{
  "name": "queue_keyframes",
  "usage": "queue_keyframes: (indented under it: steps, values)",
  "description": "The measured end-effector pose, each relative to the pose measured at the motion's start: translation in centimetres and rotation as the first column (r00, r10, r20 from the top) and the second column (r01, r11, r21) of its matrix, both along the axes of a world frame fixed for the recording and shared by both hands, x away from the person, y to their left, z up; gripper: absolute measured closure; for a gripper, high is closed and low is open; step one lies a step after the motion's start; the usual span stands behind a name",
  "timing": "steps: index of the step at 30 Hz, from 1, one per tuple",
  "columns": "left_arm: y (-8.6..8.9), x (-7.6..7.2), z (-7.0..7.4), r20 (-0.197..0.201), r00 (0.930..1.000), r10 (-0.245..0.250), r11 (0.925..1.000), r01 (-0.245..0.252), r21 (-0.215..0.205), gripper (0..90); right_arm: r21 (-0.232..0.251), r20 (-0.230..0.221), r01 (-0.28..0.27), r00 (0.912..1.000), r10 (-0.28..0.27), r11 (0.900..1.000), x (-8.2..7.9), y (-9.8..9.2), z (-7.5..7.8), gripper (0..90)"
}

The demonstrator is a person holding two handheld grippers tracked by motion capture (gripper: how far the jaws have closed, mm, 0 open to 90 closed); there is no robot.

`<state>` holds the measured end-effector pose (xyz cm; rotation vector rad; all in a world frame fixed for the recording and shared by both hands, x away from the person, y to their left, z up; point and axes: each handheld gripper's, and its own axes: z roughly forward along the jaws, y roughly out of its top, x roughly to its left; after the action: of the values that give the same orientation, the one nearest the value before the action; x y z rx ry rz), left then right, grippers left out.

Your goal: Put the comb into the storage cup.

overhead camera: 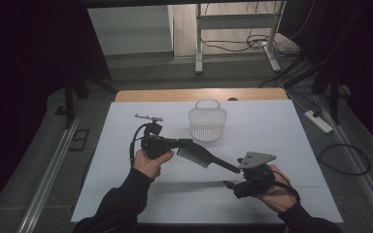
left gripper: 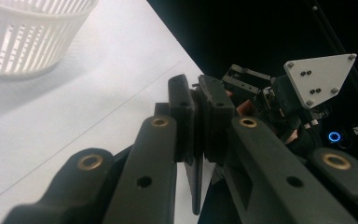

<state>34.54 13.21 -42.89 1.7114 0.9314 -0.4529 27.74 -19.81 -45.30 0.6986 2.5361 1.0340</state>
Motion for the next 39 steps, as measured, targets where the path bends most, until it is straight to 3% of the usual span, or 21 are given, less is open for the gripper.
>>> queue_keyframes:
  steps: [4, 15, 29, 39]
  values:
    - [0.2, 0.0, 0.1, 0.007, 0.9999, 0.010, 0.9999, -0.010, 0.002, 83.9, 0.000, -0.029, 0.009, 0.9995, -0.009, 1.000, 0.0, -0.1, -0.1, 6.9]
    - [1.2, 0.3, 0.6, 0.027, 0.9987, 0.043, 0.9991, -0.043, 0.004, 83.9, -0.005, -0.034, 0.018, 0.9992, -0.018, 1.000, 0.2, -0.9, -0.5, 0.2]
    - [2.7, 1.0, 1.6, 0.044, 0.9958, 0.081, 0.9967, -0.081, -0.010, 83.9, -0.025, -0.096, 0.009, 0.9953, -0.012, 1.000, 0.0, -1.9, -0.7, 0.3]
    - [3.7, 1.7, 2.4, 0.046, 0.9925, 0.114, 0.9934, -0.113, -0.019, 83.9, -0.022, -0.081, 0.050, 0.9954, -0.051, 0.999, -0.1, -3.3, -0.7, 0.0]
